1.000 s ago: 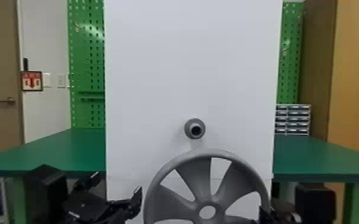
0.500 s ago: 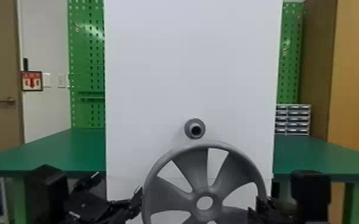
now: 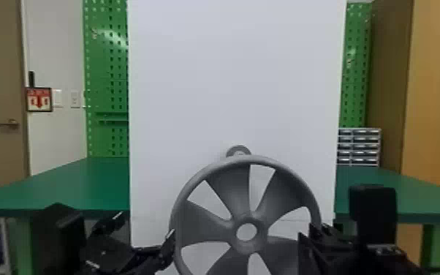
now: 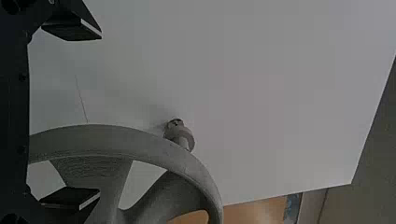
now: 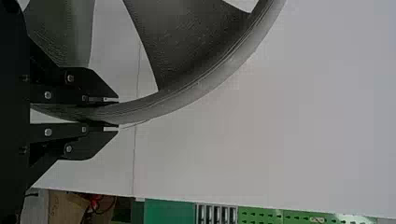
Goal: Hold the wheel and insert it
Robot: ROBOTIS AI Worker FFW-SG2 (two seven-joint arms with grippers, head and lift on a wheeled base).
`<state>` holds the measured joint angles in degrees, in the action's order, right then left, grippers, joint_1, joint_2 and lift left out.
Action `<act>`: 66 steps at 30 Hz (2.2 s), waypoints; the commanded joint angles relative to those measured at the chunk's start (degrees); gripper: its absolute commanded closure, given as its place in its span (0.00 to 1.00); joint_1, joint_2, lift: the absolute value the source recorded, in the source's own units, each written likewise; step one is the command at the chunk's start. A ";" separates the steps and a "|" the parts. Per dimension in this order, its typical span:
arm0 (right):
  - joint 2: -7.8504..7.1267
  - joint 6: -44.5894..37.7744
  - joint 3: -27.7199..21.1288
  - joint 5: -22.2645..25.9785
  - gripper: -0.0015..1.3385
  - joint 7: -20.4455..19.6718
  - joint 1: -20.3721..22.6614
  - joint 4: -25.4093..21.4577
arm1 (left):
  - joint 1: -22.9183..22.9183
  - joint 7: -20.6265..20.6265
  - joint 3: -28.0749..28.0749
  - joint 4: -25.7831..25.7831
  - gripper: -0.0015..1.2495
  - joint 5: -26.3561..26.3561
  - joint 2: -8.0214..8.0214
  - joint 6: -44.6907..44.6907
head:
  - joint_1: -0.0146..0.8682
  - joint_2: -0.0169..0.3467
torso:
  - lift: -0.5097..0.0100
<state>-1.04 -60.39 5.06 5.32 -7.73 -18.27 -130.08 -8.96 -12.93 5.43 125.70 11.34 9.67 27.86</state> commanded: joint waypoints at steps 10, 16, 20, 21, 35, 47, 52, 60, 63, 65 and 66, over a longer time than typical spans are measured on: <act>1.09 -3.15 0.57 -1.81 0.88 0.00 -4.23 0.00 | 0.00 -0.08 0.20 -0.19 0.08 0.00 0.00 0.00 | 0.13 0.09 | 0.13; 1.09 -3.33 1.01 -2.77 0.88 0.00 -5.46 0.00 | -0.09 0.01 0.46 -0.19 0.08 -0.09 0.00 0.00 | 0.13 0.09 | 0.13; 1.09 -4.12 1.36 -3.39 0.88 0.00 -6.25 0.09 | 0.00 0.01 0.46 -0.19 0.08 -0.09 0.00 0.00 | 0.13 0.09 | 0.13; 1.09 -4.12 1.36 -3.39 0.88 -0.09 -6.42 0.09 | 0.00 0.01 0.46 -0.19 0.08 -0.09 0.00 0.00 | 0.13 0.09 | 0.13; 1.09 -4.29 1.71 -3.65 0.88 -0.09 -8.80 0.35 | -0.18 0.01 0.73 -0.46 0.08 -0.09 0.09 0.00 | 0.13 0.09 | 0.13; 1.09 -5.52 1.89 -2.51 0.88 -0.09 -11.70 0.61 | -0.09 0.01 0.81 -0.54 0.08 0.00 0.18 0.00 | 0.13 0.09 | 0.13; 1.09 -5.96 1.97 -2.16 0.88 -0.09 -12.93 0.61 | -0.09 0.01 0.99 -0.81 0.08 0.00 0.18 0.00 | 0.13 0.09 | 0.13; 1.09 -7.46 2.32 -1.98 0.88 -0.09 -14.69 1.14 | -0.09 0.01 0.99 -0.89 0.08 0.00 0.18 0.00 | 0.13 0.09 | 0.13; 1.09 -7.81 2.41 -1.81 0.88 -0.09 -15.39 1.58 | -0.09 0.01 1.08 -0.98 0.08 -0.09 0.18 0.00 | 0.13 0.09 | 0.13; 1.09 -7.81 2.41 -1.81 0.88 -0.09 -15.57 1.84 | -0.09 0.01 1.08 -0.98 0.08 0.00 0.18 0.00 | 0.13 0.09 | 0.13; 1.09 -7.81 2.50 -1.81 0.88 -0.09 -15.65 1.84 | -0.09 0.01 1.17 -0.98 0.08 0.00 0.18 0.00 | 0.13 0.09 | 0.13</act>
<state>0.00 -68.07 7.42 3.47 -7.82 -33.41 -128.62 -9.05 -12.92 6.48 124.74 11.30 9.85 27.86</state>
